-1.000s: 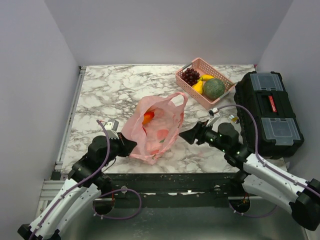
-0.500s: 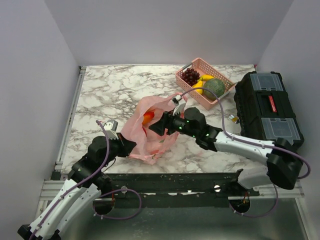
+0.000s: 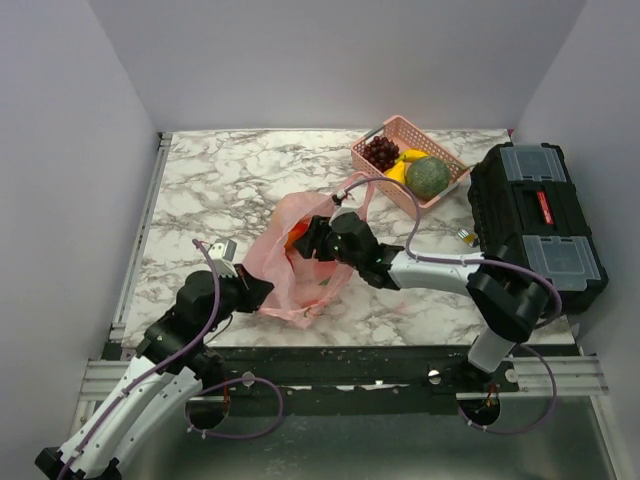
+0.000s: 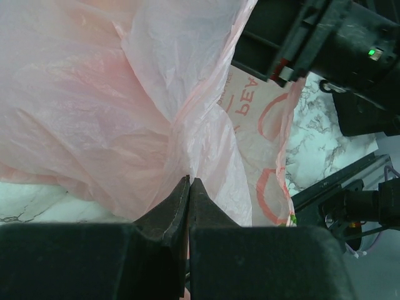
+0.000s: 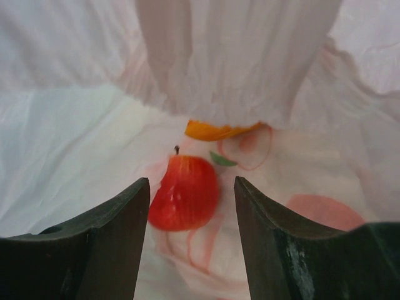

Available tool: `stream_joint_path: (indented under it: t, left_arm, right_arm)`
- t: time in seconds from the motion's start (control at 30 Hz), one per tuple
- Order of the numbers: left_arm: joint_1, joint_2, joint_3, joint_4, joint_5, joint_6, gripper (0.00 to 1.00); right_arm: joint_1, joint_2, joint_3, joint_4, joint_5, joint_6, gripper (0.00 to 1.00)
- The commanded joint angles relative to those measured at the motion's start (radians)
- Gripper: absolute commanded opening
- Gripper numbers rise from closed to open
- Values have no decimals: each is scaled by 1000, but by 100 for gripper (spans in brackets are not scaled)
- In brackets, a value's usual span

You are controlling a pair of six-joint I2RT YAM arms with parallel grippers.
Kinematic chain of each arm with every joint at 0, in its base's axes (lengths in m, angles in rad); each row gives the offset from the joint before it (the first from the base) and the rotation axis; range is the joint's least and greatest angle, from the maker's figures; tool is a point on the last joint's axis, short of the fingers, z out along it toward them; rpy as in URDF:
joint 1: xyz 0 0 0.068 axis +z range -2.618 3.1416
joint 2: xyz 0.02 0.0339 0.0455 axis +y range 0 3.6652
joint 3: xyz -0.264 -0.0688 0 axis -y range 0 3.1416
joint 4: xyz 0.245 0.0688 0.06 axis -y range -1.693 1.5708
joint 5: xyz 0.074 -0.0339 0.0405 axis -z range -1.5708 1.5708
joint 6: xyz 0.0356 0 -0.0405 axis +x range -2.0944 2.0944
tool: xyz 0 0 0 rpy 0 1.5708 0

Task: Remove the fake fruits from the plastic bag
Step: Take out the fake fruit from the plastic bag.

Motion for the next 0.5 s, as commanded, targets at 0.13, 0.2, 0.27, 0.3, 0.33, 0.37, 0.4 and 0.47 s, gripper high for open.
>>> stream_joint_path:
  t: [0.13,0.2,0.27,0.3,0.33,0.37,0.4,0.47]
  left_arm:
    - [7,17,18,59,51,-13,0]
    - [7,15,19,60,53,-13,0]
    - [7,10,17,62,58,-7,0]
    - [7,9,18,60,56,-7,0]
    - [7,7,19,58,56,-3,0]
    - [6,7,22,58,60,3,0]
    - [6,7,23,58,63,7,0]
    - [6,9,24,62,67,17,0]
  right_arm:
    - [4,175,147,-32,222,98,58]
    - [4,205,175,-48,254,121,57]
    - [4,232,205,-71,281,146,57]
    - [4,246,217,-78,293,149,57]
    - [4,259,230,-85,296,150,58]
    - [4,271,245,-94,302,150,58]
    - [4,279,256,-102,306,150,59]
    - [4,296,269,-100,309,151,62]
